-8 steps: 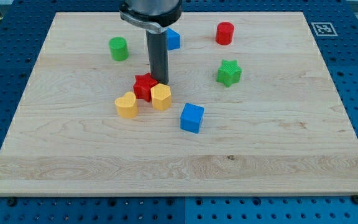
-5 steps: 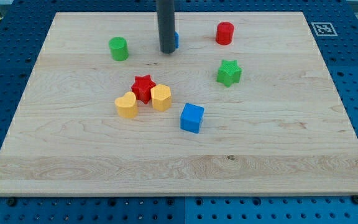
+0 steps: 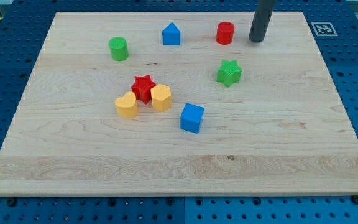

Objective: Move the red circle left and down

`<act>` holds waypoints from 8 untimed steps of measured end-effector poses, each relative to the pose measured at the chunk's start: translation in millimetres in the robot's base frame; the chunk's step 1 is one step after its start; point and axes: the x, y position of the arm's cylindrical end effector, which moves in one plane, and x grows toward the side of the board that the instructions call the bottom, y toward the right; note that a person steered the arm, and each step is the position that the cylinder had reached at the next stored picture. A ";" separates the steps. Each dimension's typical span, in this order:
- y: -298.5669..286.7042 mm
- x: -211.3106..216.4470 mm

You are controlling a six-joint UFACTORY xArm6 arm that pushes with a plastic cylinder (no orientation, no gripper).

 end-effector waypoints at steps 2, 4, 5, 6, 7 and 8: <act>-9.6 -14.7; -35.1 -14.7; -46.8 -14.5; -56.8 -14.4; -57.7 -5.2; -57.7 34.5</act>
